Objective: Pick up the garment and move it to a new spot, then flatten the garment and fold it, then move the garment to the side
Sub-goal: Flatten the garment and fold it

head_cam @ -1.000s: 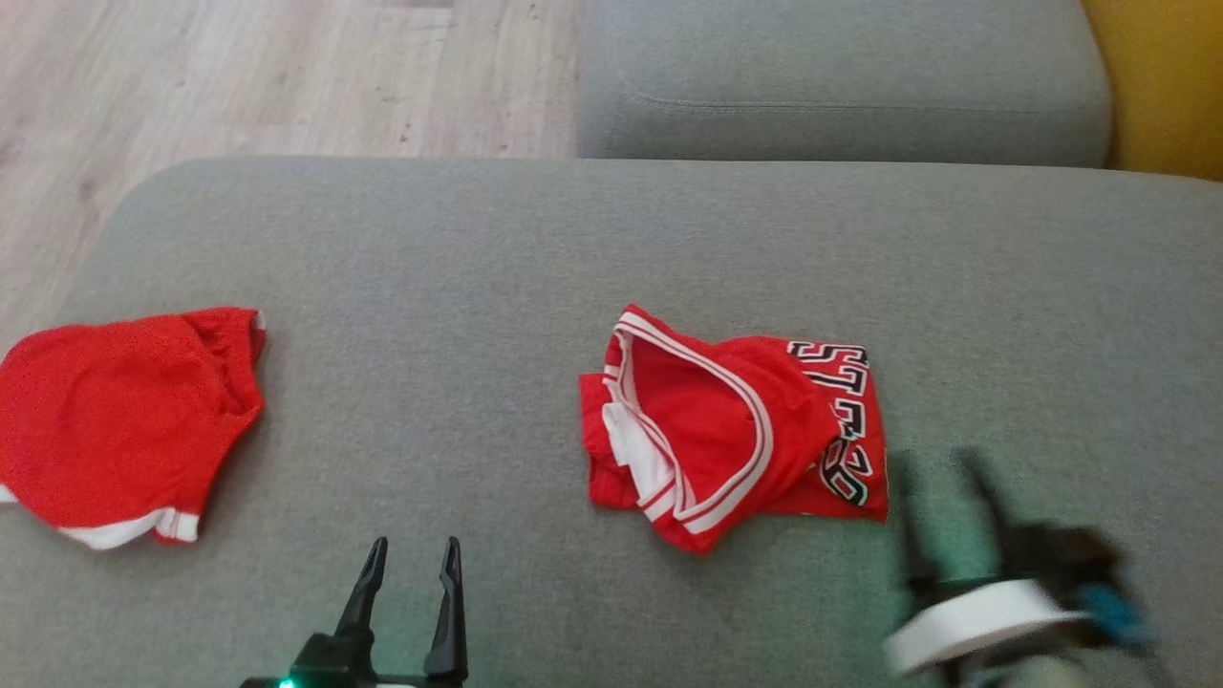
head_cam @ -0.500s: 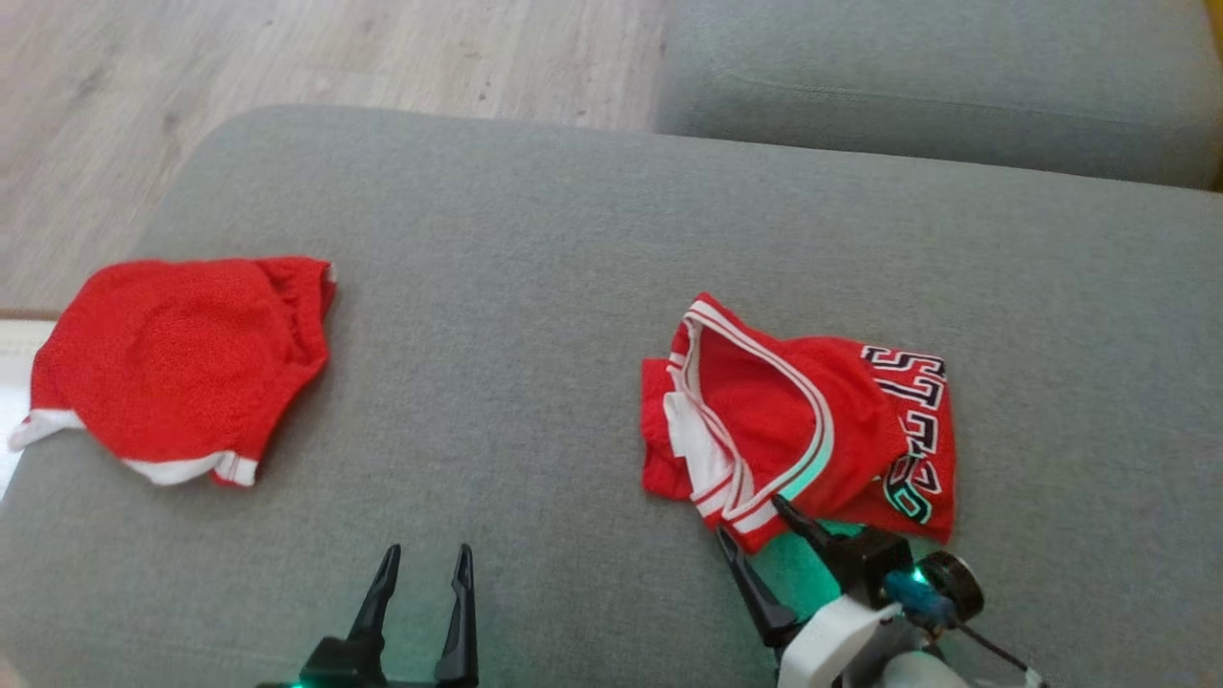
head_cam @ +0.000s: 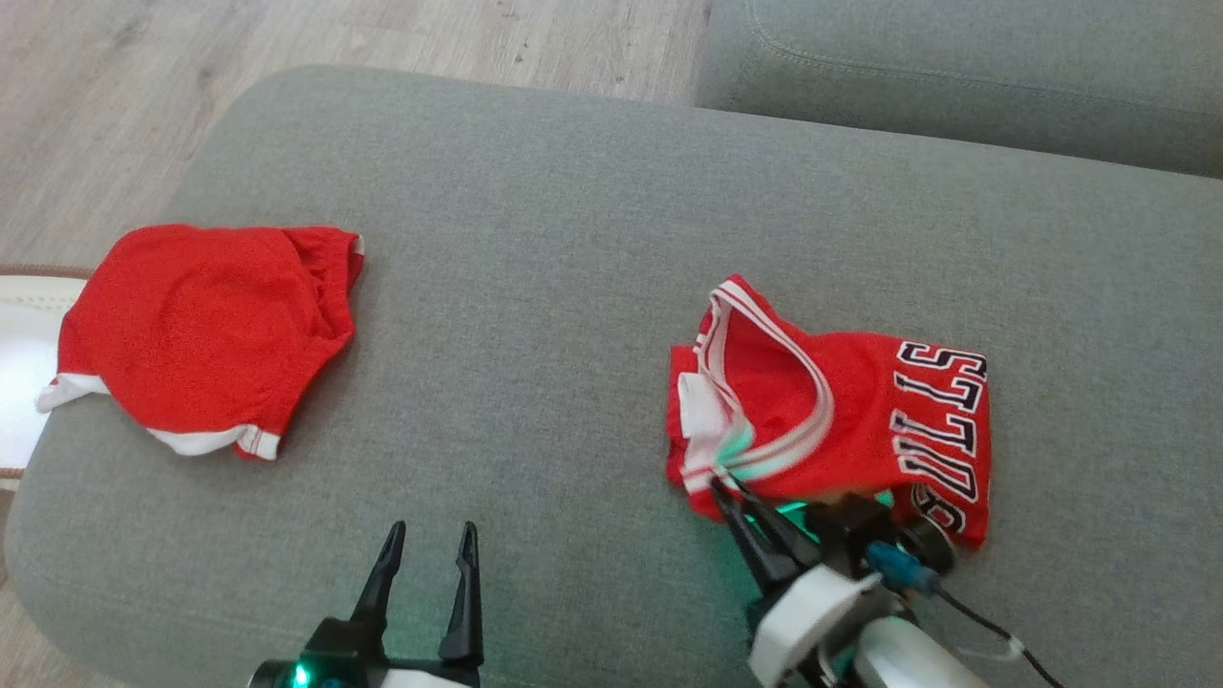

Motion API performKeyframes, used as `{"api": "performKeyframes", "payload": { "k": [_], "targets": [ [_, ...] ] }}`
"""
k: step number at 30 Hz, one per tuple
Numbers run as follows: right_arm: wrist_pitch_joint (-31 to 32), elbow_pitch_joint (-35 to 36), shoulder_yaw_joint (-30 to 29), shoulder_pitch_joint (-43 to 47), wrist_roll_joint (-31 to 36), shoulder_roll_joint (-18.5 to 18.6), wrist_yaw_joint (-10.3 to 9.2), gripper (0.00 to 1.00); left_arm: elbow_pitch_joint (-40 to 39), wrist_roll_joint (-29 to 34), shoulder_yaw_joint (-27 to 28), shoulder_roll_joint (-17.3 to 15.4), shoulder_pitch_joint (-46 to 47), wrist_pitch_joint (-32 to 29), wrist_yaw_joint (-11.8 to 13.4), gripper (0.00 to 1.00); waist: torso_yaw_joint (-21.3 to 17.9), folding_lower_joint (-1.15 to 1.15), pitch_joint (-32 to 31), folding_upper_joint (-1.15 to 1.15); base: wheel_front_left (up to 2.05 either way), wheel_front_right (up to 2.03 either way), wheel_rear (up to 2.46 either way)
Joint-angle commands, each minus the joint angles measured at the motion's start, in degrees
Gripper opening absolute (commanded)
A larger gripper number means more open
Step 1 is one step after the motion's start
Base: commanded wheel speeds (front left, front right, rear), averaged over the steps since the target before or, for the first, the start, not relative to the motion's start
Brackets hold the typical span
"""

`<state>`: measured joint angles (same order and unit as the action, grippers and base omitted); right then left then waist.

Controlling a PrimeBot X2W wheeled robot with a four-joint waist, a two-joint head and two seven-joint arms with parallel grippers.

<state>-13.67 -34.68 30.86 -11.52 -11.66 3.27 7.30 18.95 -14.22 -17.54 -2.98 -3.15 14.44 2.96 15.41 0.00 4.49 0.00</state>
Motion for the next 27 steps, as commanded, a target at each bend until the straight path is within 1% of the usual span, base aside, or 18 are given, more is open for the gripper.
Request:
{"api": "performKeyframes", "payload": {
  "k": [1,3,5,6,7,10,13,15,19,22,25,27],
  "targets": [
    [-0.79,2.07,1.53,-2.5,-0.62,-0.37,0.19,0.0,-1.73,-0.28,1.31,0.11,1.97,0.56,-0.1,1.0,0.07,0.0,-0.12,0.0,0.0,0.0,0.0],
    [-0.93,2.93,3.82,-3.24,-3.56,-0.37,0.19,0.0,-1.7,-0.19,1.28,0.11,1.91,0.56,-0.26,1.0,0.27,0.0,-0.38,0.0,0.0,0.0,0.0],
    [-0.53,2.28,6.37,-4.2,-5.91,-0.38,0.19,0.0,-1.56,-0.06,1.18,0.11,1.98,0.56,-0.42,1.0,0.42,0.0,-0.53,0.0,0.0,0.0,0.0],
    [-0.03,1.65,7.2,-4.72,-6.82,-0.38,0.19,0.85,-1.42,0.05,1.1,0.11,2.08,0.56,-0.52,1.0,0.47,0.0,-0.61,0.0,0.0,0.0,0.0],
    [0.35,1.09,8.01,-5.24,-7.52,-0.38,0.19,1.0,-1.23,0.15,1.07,0.11,2.24,0.56,-0.59,1.0,0.5,0.0,-0.69,0.0,0.0,0.0,0.0],
    [-0.43,1.79,8.71,-6.47,-9.86,-0.38,0.19,1.0,-1.08,0.35,1.51,0.11,2.8,0.56,-0.57,1.0,0.03,0.0,-0.95,0.0,0.0,0.0,0.0],
    [-1.19,3.74,6.47,-7.06,-8.96,-0.38,0.19,1.0,-1.24,0.61,2.43,0.11,3.01,0.56,-0.53,1.0,-1.28,0.0,-1.5,0.0,0.0,0.0,0.0],
    [-1.27,7.15,1.72,-6.43,-6.85,-0.38,0.19,1.0,-1.6,0.73,3.01,0.11,3.15,0.56,-0.44,1.0,-2.43,0.0,-1.89,0.0,0.0,0.0,0.0],
    [-1.3,12.34,-11.79,-2.04,-1.43,-0.39,0.19,1.0,-2.28,1.13,4.01,0.11,3.41,0.56,-0.35,1.0,-4.85,0.0,-2.86,0.0,0.0,0.0,0.0],
    [-1.31,15.14,-21.18,1.49,1.28,-0.39,0.19,1.0,-2.44,1.85,4.63,0.11,3.61,0.56,-0.34,1.0,-6.75,0.0,-3.5,0.0,0.0,0.0,0.0],
    [-1.31,16.39,-27.4,4.09,2.6,-0.39,0.19,1.0,-2.43,2.22,5.55,0.11,3.36,0.56,-0.35,1.0,-8.38,0.0,-4.29,0.0,0.0,0.0,0.0],
    [-1.32,16.93,-30.29,5.51,3.21,-0.39,0.19,1.0,-2.4,2.92,6.0,0.11,3.07,0.56,-0.59,1.0,-9.25,0.0,-4.6,0.0,0.0,0.0,0.0]
  ]
}}
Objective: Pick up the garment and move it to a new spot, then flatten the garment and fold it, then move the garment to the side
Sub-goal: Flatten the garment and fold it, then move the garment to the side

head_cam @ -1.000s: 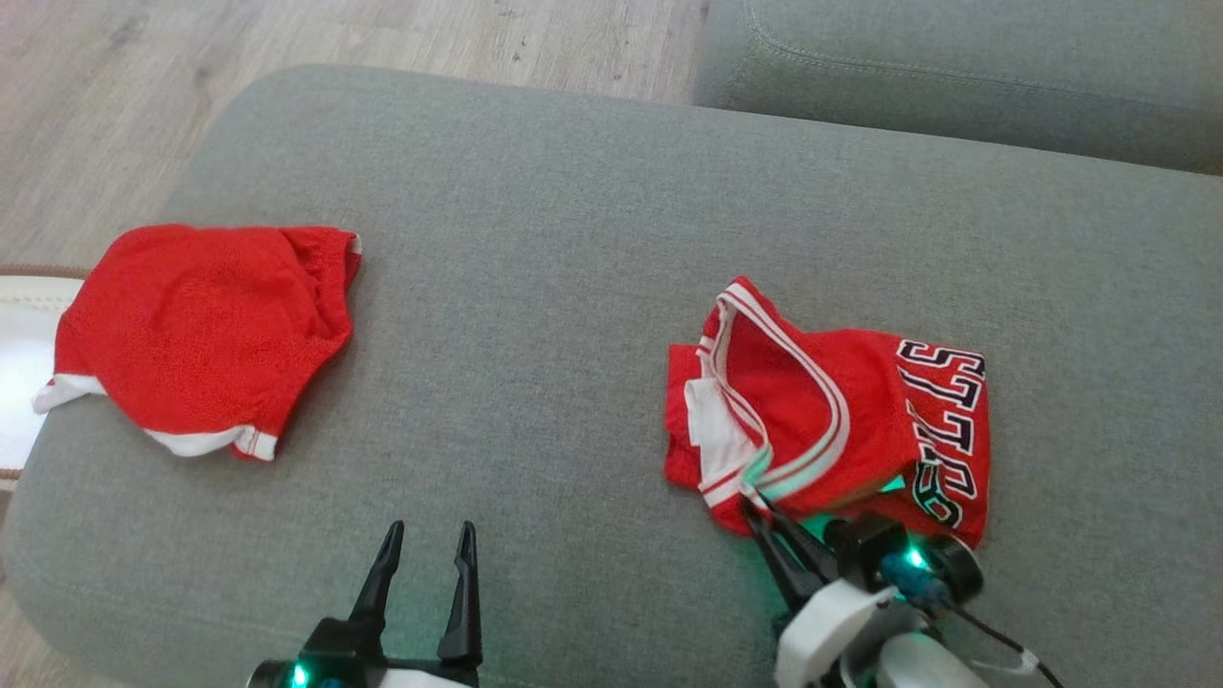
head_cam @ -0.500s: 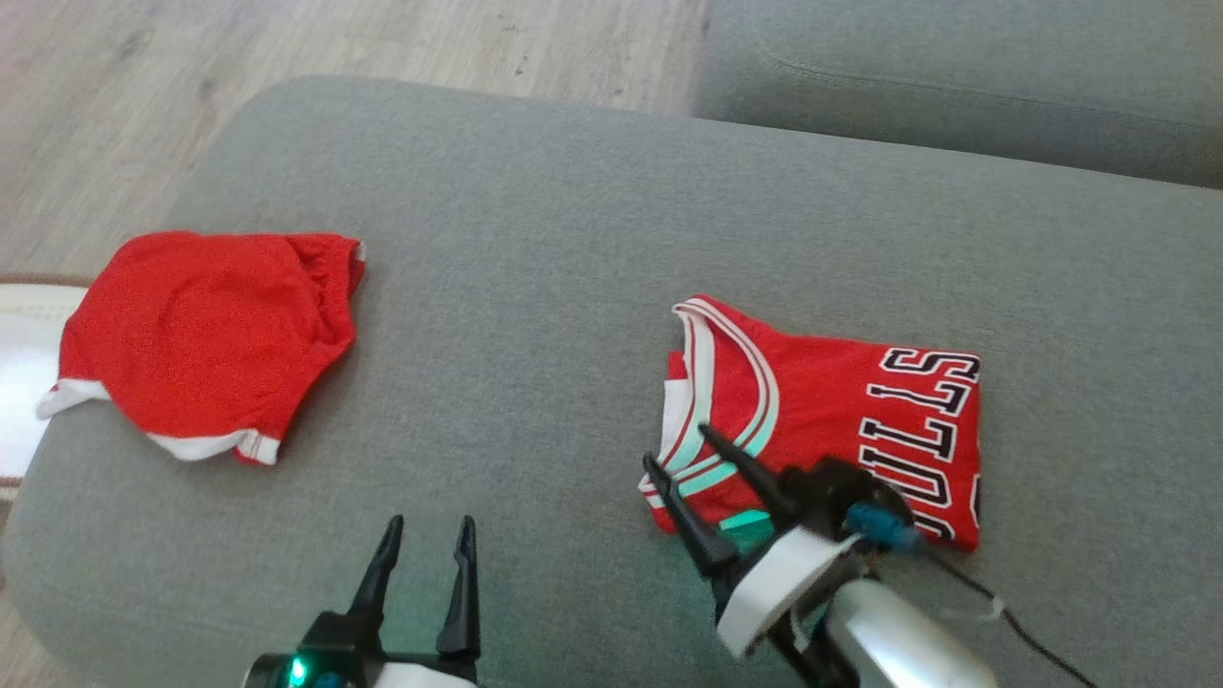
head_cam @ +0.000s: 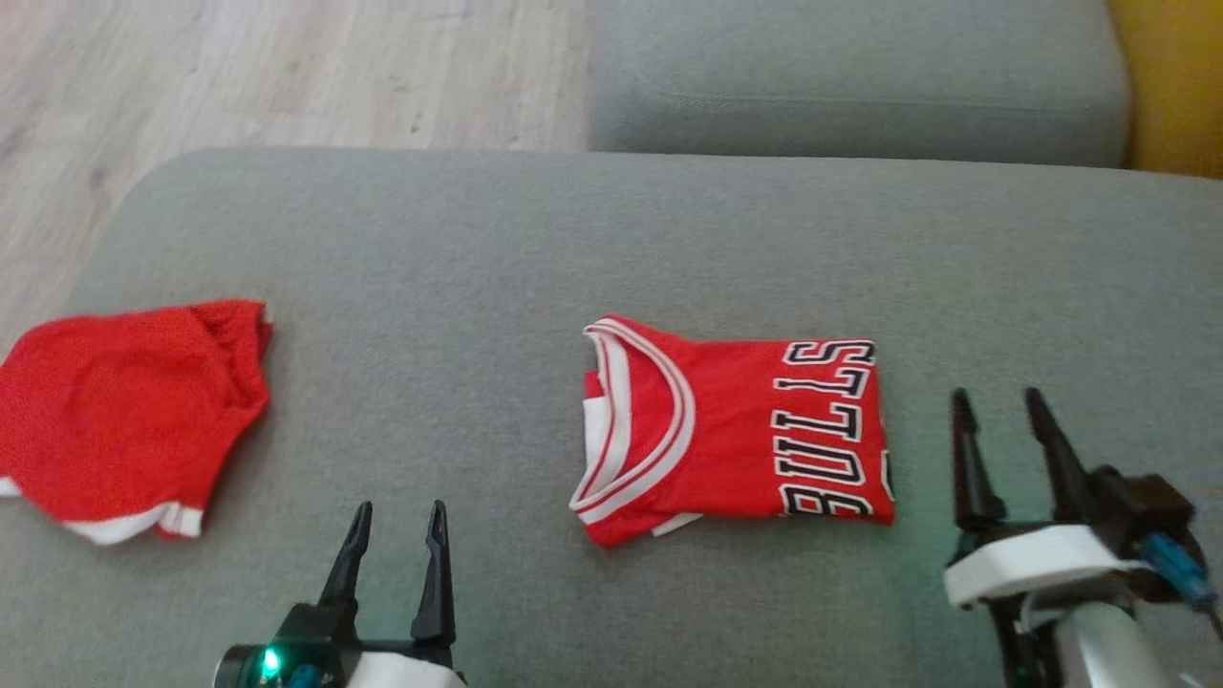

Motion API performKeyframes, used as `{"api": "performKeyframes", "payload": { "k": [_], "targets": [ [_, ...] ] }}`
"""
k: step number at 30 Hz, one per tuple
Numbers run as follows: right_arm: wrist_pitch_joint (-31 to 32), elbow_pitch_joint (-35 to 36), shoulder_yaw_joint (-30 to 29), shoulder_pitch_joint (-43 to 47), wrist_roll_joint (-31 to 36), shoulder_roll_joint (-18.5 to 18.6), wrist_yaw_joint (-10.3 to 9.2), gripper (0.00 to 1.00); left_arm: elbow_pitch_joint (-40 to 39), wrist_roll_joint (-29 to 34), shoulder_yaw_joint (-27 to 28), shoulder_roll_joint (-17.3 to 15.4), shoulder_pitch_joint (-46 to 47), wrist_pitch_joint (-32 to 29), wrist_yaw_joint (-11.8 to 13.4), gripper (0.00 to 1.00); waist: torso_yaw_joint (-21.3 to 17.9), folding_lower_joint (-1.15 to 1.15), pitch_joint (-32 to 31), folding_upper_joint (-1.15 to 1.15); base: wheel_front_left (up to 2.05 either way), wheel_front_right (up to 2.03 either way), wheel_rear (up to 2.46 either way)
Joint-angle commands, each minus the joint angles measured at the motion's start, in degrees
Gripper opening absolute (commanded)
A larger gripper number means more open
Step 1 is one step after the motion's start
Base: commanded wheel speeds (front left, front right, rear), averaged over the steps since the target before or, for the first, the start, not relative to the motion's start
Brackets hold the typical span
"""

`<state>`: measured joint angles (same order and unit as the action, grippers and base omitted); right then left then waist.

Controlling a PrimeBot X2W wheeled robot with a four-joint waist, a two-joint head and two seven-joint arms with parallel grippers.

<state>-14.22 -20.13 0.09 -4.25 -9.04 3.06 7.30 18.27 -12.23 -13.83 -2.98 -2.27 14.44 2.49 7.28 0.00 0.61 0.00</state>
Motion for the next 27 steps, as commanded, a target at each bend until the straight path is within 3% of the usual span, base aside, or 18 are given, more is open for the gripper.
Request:
{"api": "performKeyframes", "payload": {
  "k": [1,6,17,22,27],
  "targets": [
    [-0.77,2.4,-0.8,-1.12,0.72,-0.18,0.19,1.0,-1.73,1.29,2.44,0.11,2.01,0.56,-0.29,1.0,-1.47,0.0,-0.88,0.0,0.0,0.0,0.0],
    [-0.77,1.41,-3.31,1.73,0.31,-0.18,0.19,1.0,-2.28,2.66,3.28,0.11,0.46,0.56,-0.29,1.0,-2.35,0.0,-1.19,0.0,0.0,0.0,0.0],
    [-0.77,-1.08,-0.31,1.39,-0.9,-0.18,0.19,1.0,-2.16,2.62,2.84,0.11,0.1,0.56,-0.85,1.0,-1.53,0.0,-1.09,0.0,0.0,0.0,0.0],
    [0.43,-9.95,3.66,-4.32,-2.02,-0.18,0.19,1.0,-2.26,1.63,1.72,0.11,0.29,0.56,-0.9,1.0,0.06,0.0,0.55,0.0,0.0,0.0,0.0],
    [2.75,-19.15,3.13,-11.48,-1.39,-0.18,0.19,1.0,-1.84,0.78,-0.82,0.11,1.49,0.56,-0.77,1.0,3.47,0.0,2.99,0.0,0.0,0.0,0.0]
  ]
}}
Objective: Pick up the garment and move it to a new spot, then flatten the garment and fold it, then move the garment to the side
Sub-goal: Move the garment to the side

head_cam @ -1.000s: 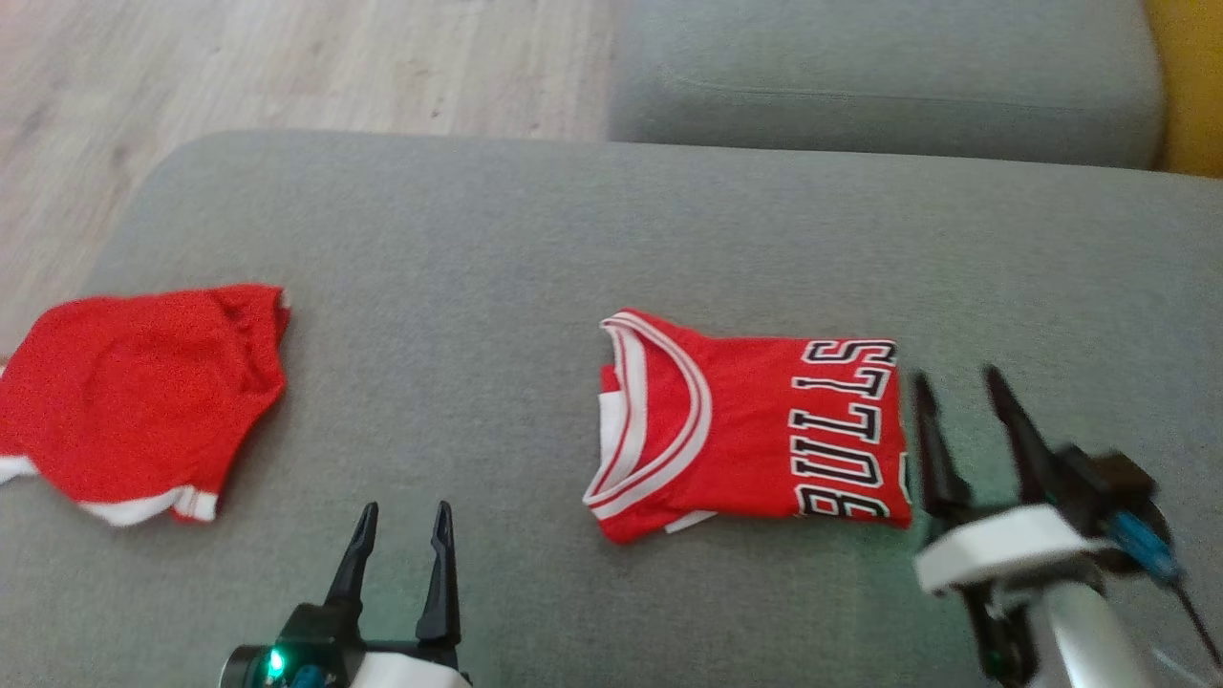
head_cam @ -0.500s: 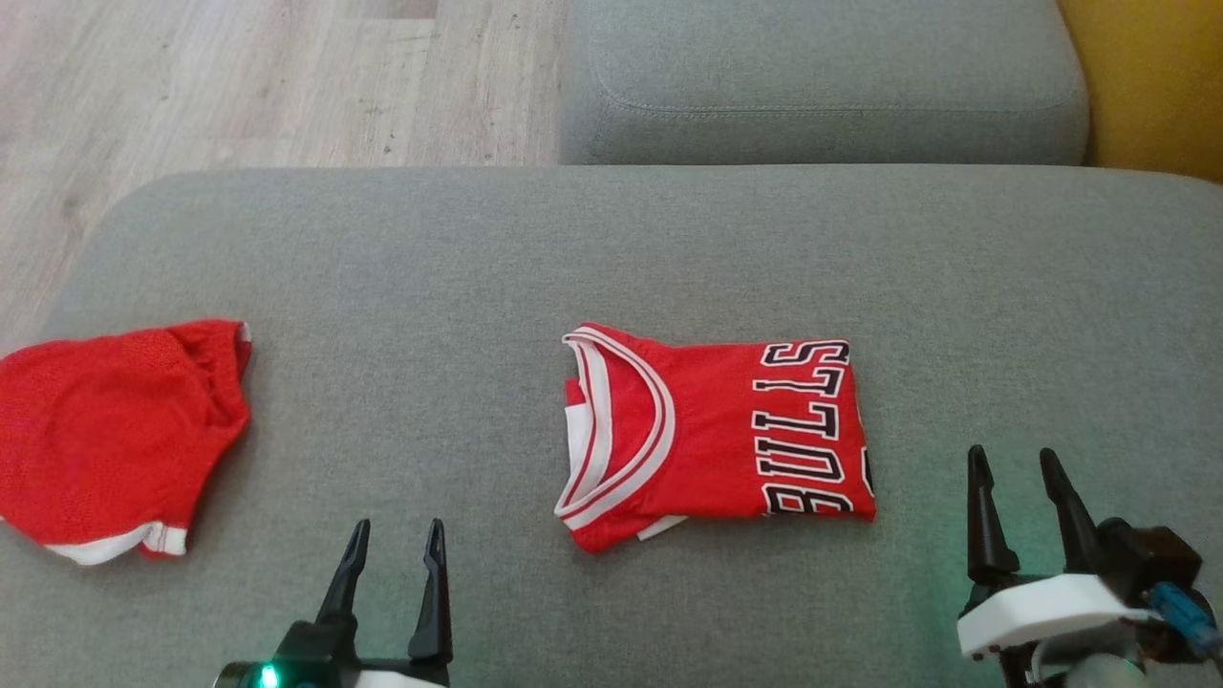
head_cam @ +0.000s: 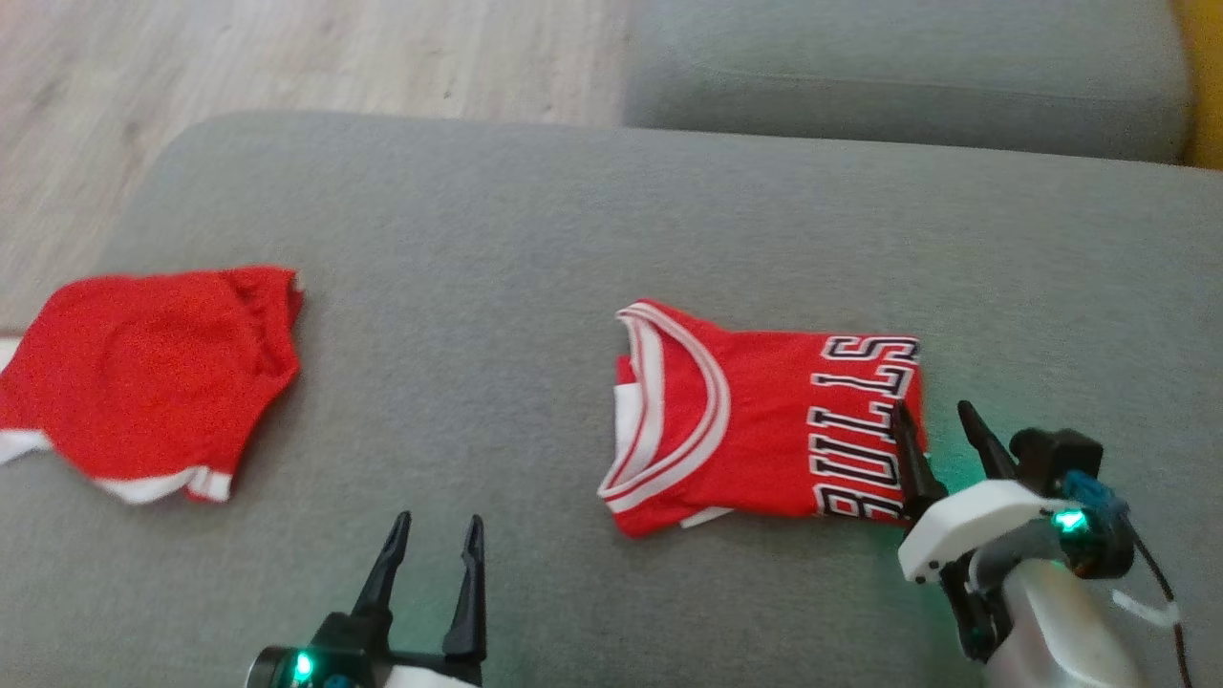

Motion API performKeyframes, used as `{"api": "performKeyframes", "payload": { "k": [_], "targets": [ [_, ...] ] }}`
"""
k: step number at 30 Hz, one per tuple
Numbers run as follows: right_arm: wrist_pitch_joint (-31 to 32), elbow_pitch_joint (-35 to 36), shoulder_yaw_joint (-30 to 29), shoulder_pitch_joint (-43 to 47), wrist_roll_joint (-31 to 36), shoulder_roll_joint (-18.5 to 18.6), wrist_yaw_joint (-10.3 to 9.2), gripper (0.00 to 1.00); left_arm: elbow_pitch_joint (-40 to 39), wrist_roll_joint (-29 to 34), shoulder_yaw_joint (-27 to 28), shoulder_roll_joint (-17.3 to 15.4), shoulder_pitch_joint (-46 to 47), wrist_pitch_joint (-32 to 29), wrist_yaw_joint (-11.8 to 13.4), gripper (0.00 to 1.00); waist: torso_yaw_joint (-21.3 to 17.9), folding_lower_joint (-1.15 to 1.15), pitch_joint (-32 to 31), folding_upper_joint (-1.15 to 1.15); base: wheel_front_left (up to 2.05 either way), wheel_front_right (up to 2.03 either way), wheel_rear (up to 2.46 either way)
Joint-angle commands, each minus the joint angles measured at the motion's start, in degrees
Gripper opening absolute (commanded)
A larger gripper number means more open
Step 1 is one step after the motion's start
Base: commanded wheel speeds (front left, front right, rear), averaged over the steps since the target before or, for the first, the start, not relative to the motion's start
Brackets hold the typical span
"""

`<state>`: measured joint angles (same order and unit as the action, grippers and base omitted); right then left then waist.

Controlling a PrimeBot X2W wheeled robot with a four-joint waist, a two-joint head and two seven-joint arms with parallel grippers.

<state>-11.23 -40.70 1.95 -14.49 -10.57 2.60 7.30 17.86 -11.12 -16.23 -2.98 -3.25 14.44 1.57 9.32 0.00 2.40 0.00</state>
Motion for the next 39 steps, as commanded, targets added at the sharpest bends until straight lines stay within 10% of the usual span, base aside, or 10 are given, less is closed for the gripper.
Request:
{"api": "performKeyframes", "payload": {
  "k": [1,7,9,16,27,39],
  "targets": [
    [0.31,-0.57,0.67,-2.28,0.71,0.28,0.19,1.0,-1.33,-0.42,1.13,0.11,2.68,0.56,0.17,1.0,2.17,0.0,1.57,0.0,0.0,0.0,0.0],
    [3.81,-11.44,-1.25,-4.97,0.68,0.28,0.19,1.0,-1.08,-0.94,-0.51,0.11,3.36,0.56,0.33,1.0,5.26,0.0,3.27,0.0,0.0,0.0,0.0],
    [4.19,-13.65,0.3,-5.14,-0.64,0.28,0.19,0.0,-1.16,-1.13,-0.35,0.11,3.32,0.56,0.53,1.0,5.06,0.0,3.49,0.0,0.0,0.0,0.0],
    [-2.3,-13.75,1.72,-7.02,-0.81,0.3,0.19,0.0,-1.56,-1.76,0.59,0.11,3.22,0.56,0.5,1.0,-2.64,0.0,3.1,0.0,0.0,0.0,0.0],
    [-3.65,-9.27,8.2,-6.23,-2.74,0.29,0.19,0.0,-1.47,-2.96,-1.74,0.11,8.21,0.56,-0.13,1.0,-28.42,0.0,4.55,0.0,0.0,0.0,0.0],
    [-3.74,-5.24,11.29,-7.38,-3.96,1.34,0.19,0.0,-0.28,-2.22,-4.07,0.11,11.95,0.56,-1.3,1.0,-35.06,0.0,7.88,0.0,0.0,0.0,0.0]
  ]
}}
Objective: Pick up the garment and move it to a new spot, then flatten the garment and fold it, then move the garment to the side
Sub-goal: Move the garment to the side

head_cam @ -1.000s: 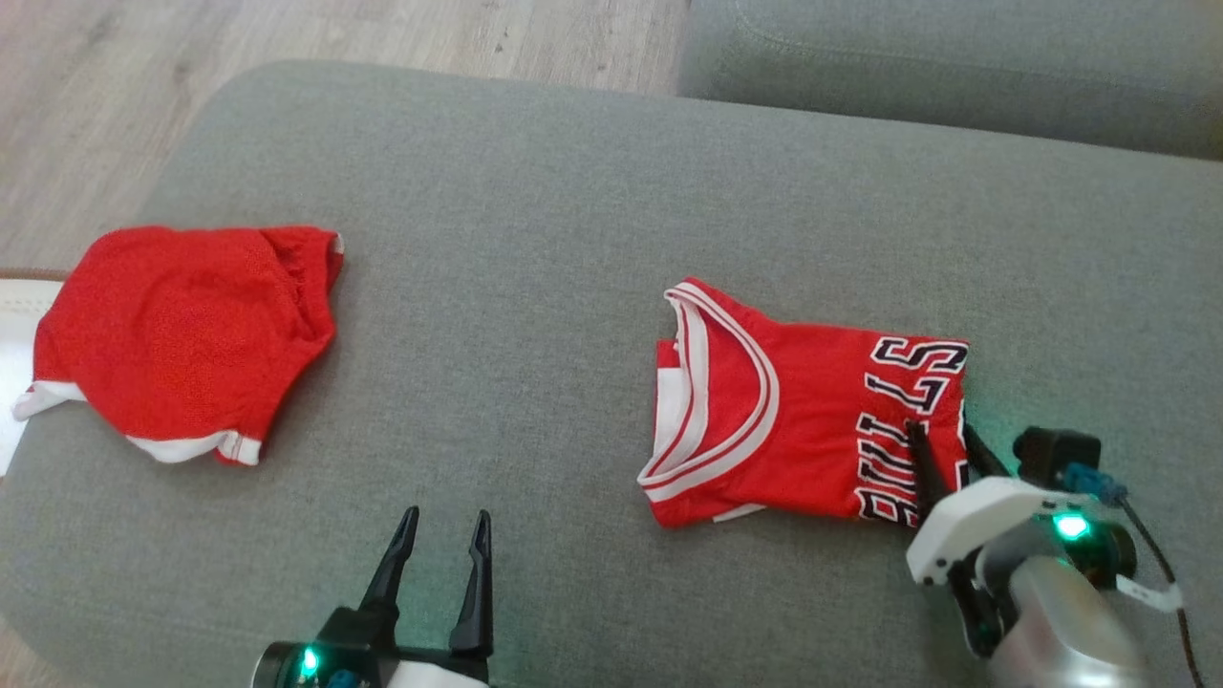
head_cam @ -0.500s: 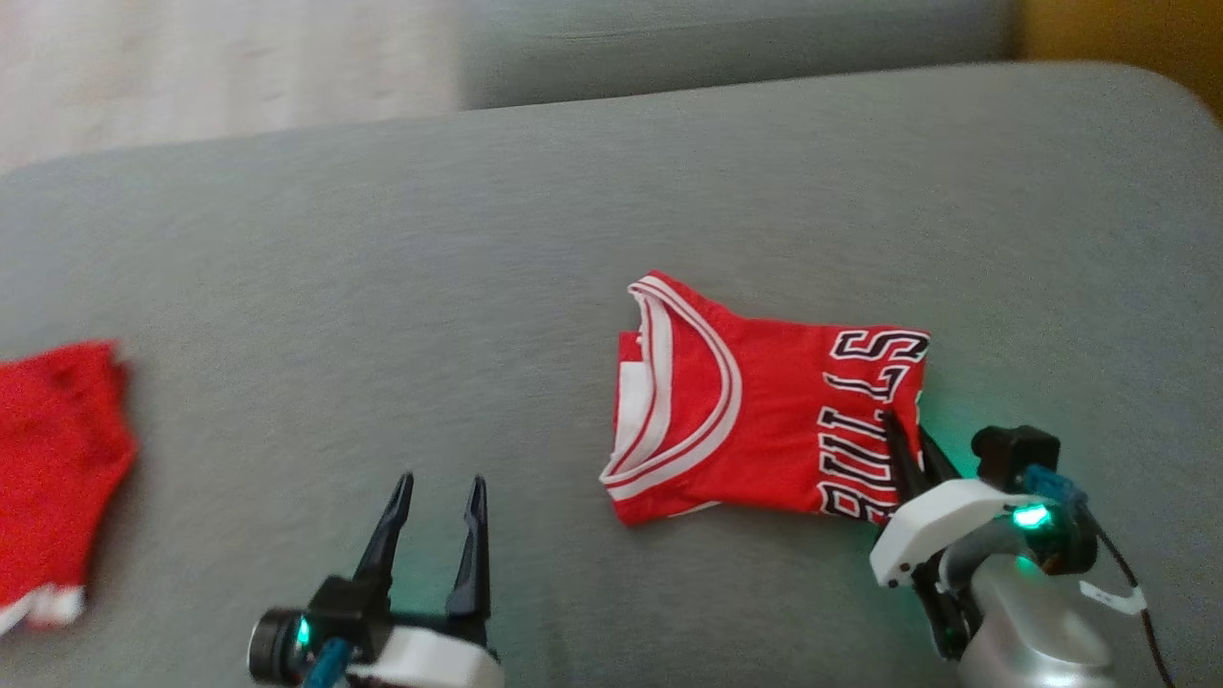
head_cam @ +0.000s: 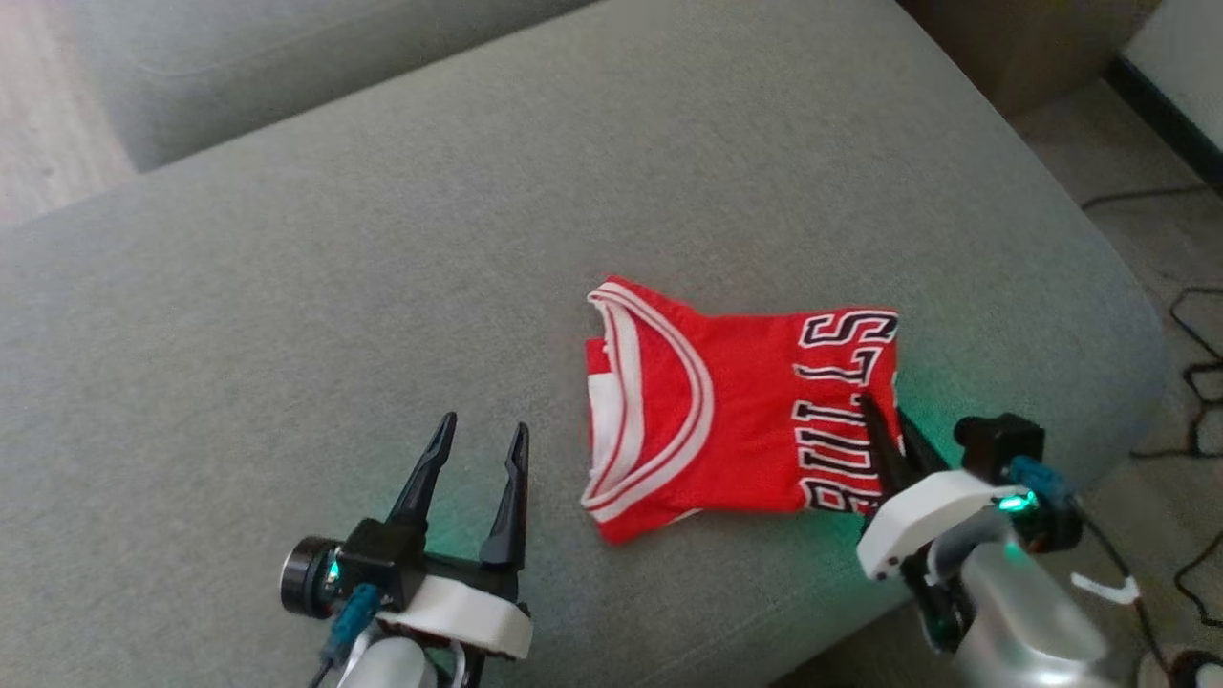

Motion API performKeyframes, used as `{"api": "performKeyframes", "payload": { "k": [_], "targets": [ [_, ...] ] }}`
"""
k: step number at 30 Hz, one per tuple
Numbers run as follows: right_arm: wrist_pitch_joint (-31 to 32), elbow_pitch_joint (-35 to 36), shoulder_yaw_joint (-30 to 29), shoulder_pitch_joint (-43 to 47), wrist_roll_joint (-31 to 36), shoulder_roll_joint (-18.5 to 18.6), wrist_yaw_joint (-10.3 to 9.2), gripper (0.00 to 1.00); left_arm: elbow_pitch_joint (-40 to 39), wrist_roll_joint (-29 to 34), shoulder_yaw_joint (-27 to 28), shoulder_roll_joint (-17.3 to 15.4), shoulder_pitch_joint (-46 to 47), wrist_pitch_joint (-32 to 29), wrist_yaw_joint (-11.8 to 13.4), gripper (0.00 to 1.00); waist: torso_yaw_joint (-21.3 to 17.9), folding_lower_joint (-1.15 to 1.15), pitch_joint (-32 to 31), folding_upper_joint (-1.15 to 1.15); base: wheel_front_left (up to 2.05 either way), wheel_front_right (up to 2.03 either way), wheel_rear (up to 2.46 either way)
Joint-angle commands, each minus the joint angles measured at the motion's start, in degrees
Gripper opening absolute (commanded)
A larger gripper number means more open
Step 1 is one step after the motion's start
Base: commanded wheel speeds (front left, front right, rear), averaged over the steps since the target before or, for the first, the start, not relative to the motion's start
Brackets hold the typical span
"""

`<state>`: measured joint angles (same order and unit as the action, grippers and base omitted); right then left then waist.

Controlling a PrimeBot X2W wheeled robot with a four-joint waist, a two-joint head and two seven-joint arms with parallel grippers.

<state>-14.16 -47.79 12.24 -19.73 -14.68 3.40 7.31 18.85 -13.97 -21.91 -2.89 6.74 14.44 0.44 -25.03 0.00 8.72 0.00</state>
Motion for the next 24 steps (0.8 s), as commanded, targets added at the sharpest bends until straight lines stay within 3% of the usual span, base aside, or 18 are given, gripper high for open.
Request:
{"api": "performKeyframes", "payload": {
  "k": [1,7,13,18,22,23,24],
  "targets": [
    [-0.82,1.86,0.73,-2.8,0.38,0.94,0.18,0.0,-1.09,0.76,1.5,0.02,2.07,0.56,-0.26,1.0,-0.28,0.0,1.89,0.0,0.0,0.0,0.0],
    [-0.68,0.59,-2.29,-9.95,3.21,4.84,0.18,0.0,-0.28,2.31,1.62,0.02,2.44,0.56,-0.65,1.0,3.75,0.0,4.76,0.0,0.0,0.0,0.0],
    [1.32,-4.39,-8.56,-20.86,7.91,12.21,0.18,0.0,0.4,4.3,2.19,0.02,2.95,0.56,-1.4,1.0,8.68,0.0,8.36,0.0,0.0,0.0,0.0],
    [3.03,-10.89,-18.11,-27.27,12.83,19.86,0.18,0.0,0.35,5.19,2.64,0.02,4.11,0.56,-1.44,1.0,12.82,0.0,10.74,0.0,0.0,0.0,0.0],
    [2.78,-14.43,-26.68,-29.49,17.26,23.04,0.18,0.04,0.28,5.83,2.96,0.02,4.71,0.56,-1.59,1.0,14.62,0.0,11.57,0.0,0.0,0.0,0.0],
    [2.36,-14.75,-28.82,-29.72,18.69,23.49,0.18,1.0,0.22,5.82,2.98,0.02,4.79,0.56,-1.55,1.0,14.89,0.0,11.6,0.0,0.0,0.0,0.0],
    [2.08,-15.04,-30.61,-29.8,20.16,23.46,0.18,1.0,0.14,5.83,2.98,0.02,4.87,0.56,-1.51,1.0,15.14,0.0,11.54,0.0,0.0,0.0,0.0]
  ]
}}
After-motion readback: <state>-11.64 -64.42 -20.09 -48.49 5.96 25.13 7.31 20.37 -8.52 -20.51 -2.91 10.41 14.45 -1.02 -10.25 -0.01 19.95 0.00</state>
